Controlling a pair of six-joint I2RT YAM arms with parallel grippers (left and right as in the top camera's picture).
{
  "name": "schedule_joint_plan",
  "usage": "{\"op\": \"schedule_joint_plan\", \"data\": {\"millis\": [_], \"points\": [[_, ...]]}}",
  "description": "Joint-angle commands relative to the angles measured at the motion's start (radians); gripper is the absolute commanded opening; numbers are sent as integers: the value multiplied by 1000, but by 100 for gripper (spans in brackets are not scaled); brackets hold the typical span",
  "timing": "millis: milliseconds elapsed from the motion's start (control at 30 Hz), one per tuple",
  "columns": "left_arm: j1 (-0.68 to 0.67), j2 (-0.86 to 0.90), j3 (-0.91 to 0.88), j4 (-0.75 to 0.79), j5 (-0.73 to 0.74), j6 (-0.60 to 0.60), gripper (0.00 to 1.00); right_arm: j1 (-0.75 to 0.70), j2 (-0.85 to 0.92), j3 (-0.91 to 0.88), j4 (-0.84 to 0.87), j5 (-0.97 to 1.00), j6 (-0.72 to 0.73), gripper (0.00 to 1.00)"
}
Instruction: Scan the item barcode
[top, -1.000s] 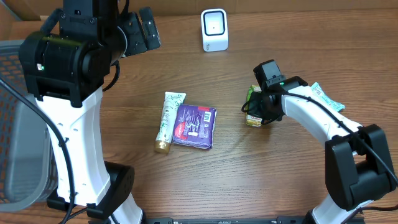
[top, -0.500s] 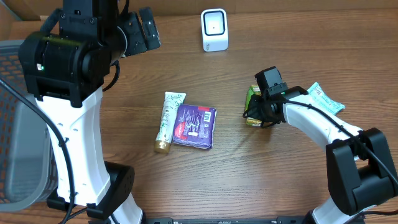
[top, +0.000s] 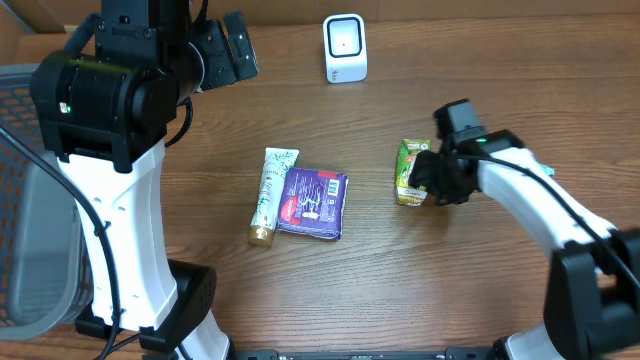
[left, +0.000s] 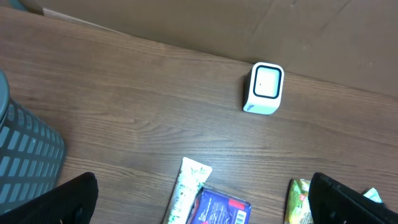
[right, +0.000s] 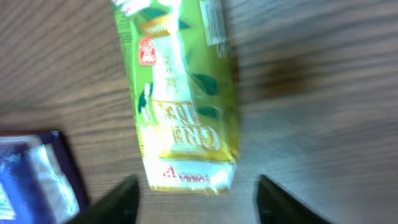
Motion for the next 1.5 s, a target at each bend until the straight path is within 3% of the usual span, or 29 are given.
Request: {"op": "schedule_joint_plan", "data": {"millis": [0, 433, 700, 1033, 1100, 1300, 1467], "points": [[3, 5, -3, 1, -14, -7, 100, -51, -38, 7, 1, -34, 10, 69], [3, 5, -3, 1, -14, -7, 99, -136, -38, -219, 287, -294, -85, 64], [3, 5, -3, 1, -14, -7, 99, -211, 26, -288, 436, -458, -265, 63], [3, 5, -3, 1, -14, -8, 100, -216, 143, -310, 540, -595, -277, 56], [3, 5, -3, 1, -14, -8, 99, -216, 143, -310, 541, -594, -277, 52], [3, 5, -3, 1, -14, -8, 99, -216, 143, -310, 550, -557, -246, 13], [3, 5, -3, 1, -14, -8, 99, -216, 143, -310, 563, -538, -245, 4]]}}
